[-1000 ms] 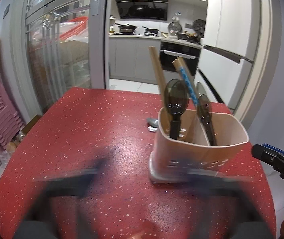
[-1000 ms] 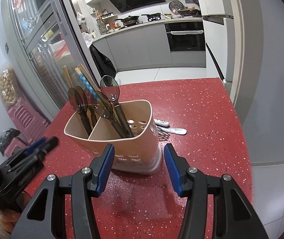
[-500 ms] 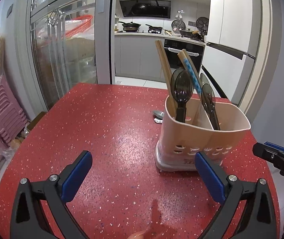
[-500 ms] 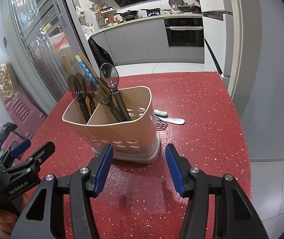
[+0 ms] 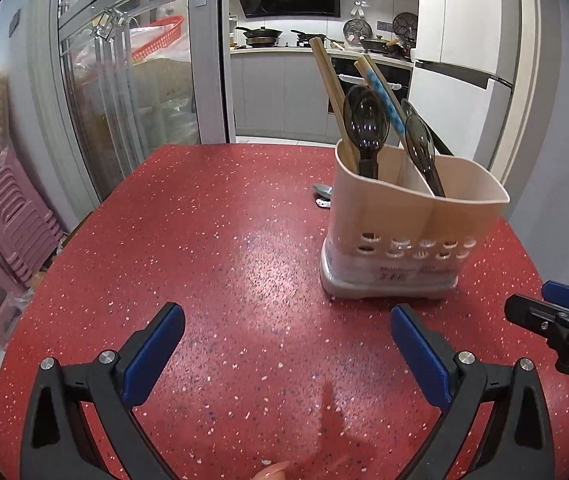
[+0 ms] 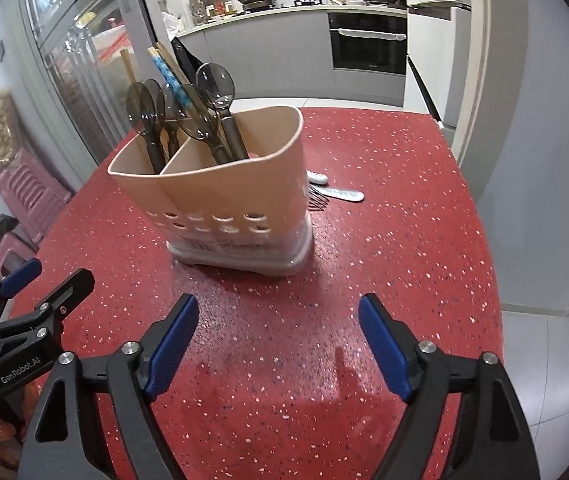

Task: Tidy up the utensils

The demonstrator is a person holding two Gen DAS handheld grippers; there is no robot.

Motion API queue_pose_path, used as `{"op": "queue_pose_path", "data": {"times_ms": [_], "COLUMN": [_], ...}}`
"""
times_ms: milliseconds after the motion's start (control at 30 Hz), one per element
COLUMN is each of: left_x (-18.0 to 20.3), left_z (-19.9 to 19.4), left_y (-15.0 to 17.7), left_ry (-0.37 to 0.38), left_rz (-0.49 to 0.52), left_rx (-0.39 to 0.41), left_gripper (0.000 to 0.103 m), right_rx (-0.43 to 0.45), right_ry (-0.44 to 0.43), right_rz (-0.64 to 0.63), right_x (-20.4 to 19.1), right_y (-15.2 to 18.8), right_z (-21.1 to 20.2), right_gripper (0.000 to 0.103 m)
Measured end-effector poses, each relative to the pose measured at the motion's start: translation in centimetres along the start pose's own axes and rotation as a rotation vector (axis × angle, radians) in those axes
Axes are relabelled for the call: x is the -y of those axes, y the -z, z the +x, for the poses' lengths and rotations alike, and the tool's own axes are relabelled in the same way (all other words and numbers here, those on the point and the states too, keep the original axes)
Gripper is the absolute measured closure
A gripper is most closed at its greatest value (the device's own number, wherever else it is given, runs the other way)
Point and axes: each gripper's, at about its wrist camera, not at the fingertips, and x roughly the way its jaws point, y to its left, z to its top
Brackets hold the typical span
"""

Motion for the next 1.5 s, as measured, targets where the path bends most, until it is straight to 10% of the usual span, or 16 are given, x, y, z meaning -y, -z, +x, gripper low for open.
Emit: {"op": "queue_pose_path", "data": {"times_ms": [533,1500], "left_x": [-0.9,-0.4], "left_z": [-3.7,-7.6], "left_y": [1.3,0.4], "left_ry": [0.031,0.022], "left_rz": [-0.044,0.002], "left_rx": [0.096,0.262], "left_gripper": [0.000,0.000], "right_rx": [0.238,0.419], "right_ry": [0.062,0.160], "right_rz": [0.008,0.004], "right_x": [-0.9,-2.7], "right_y": [2.1,2.9], "right_z": [-4.3,-8.8], "right_gripper": [0.000,0.000]}}
